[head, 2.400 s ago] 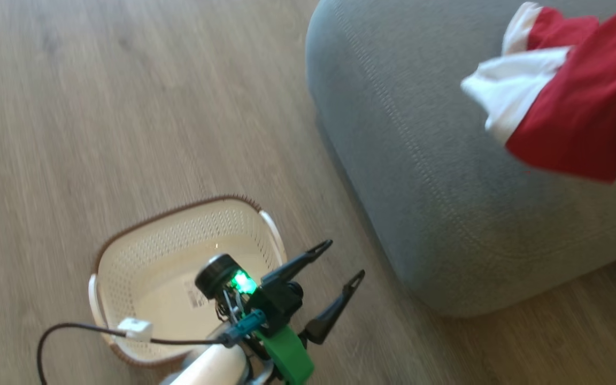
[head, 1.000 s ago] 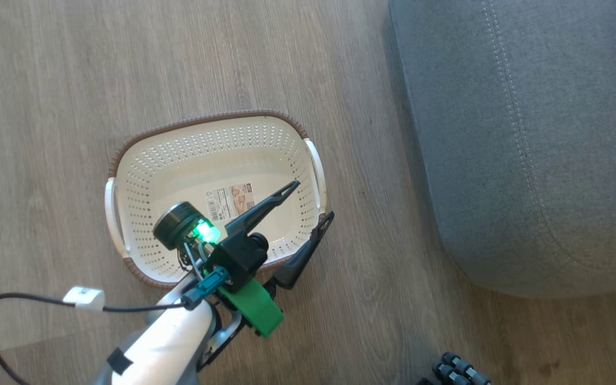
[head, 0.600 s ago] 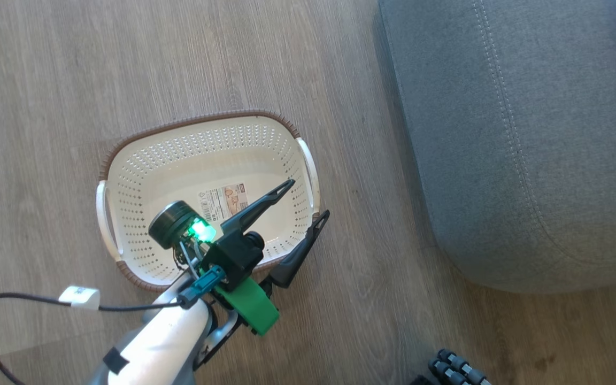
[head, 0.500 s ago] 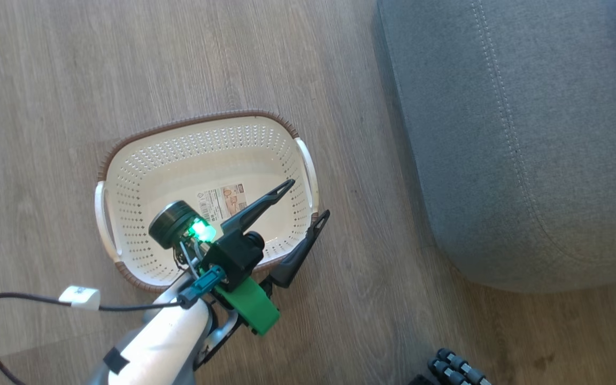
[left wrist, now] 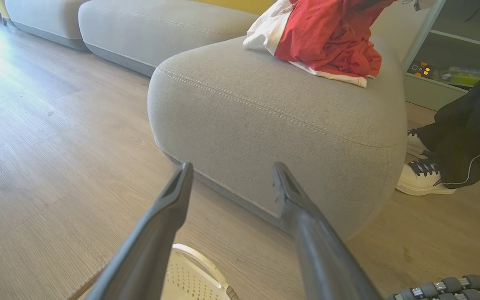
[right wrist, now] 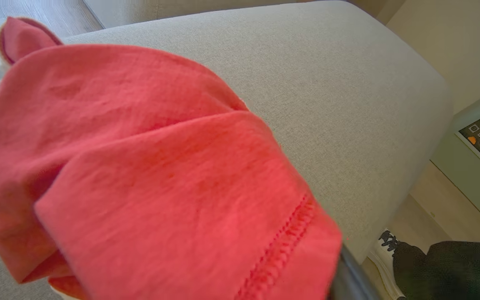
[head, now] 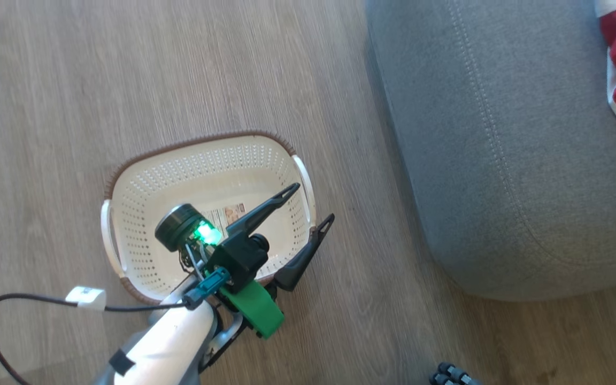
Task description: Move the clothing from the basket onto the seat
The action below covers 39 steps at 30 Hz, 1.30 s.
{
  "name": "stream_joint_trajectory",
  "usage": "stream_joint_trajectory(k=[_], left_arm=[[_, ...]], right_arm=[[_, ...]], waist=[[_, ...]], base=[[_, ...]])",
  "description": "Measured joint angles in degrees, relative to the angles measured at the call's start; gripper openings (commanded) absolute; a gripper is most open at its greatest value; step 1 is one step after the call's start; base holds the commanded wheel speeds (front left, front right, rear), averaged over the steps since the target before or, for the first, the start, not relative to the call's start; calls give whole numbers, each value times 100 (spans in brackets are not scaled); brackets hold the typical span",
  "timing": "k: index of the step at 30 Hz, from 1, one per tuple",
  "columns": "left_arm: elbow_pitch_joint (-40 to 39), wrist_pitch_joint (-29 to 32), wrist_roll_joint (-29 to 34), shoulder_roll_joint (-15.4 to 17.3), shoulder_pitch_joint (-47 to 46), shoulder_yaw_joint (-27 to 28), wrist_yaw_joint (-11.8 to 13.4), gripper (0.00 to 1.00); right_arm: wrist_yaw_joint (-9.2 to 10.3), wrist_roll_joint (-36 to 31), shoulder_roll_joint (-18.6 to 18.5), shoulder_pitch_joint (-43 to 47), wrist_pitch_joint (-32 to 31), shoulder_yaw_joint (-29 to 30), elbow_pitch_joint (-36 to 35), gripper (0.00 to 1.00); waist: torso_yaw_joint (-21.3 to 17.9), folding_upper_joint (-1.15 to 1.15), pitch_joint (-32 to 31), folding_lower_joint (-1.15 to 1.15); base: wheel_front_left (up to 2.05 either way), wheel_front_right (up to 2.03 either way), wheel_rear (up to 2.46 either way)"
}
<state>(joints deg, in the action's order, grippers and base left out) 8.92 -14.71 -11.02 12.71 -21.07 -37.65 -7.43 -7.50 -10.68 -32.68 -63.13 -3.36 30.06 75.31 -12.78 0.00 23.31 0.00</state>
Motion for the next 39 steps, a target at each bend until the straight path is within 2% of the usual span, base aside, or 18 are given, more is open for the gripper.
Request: stream_joint_trajectory(k=[7,11,16,22,31,35,39], left_arm=[[98,0,-18,-199,122,-42,0,100],[140,0,-70,-324,320,-41,0,100],[200,0,-68,-409,415,-34,0,100],[288,0,-68,-592,667,47,0,100],[334,0,-69,-754,993,255,0,100],[333,0,-68,-818,1126,313,0,100],[314,0,-68,-867,1202,495,0,100]], right_arm=[[0,-169,-98,155,-256,31,14,100],[0,-236,-159,124,-423,-181,19,100],[0,-234,-156,-66,-390,-419,24,100],[0,134,-46,-326,-107,-901,23,100],[0,1344,264,-321,724,-2056,-212,100],[0,2319,374,-172,1125,-2818,-1138,100],[0,3394,311,591,1162,-3583,-2443,100]], waist=[[8,0,-454,0],[15,0,-743,0],[13,0,-1029,0],[31,0,-1458,0],[72,0,-2023,0],[115,0,-2213,0],[184,0,-2325,-1]], base=[[0,0,0],[0,0,0],[0,0,0],[0,0,0],[0,0,0],[0,0,0],[0,0,0]])
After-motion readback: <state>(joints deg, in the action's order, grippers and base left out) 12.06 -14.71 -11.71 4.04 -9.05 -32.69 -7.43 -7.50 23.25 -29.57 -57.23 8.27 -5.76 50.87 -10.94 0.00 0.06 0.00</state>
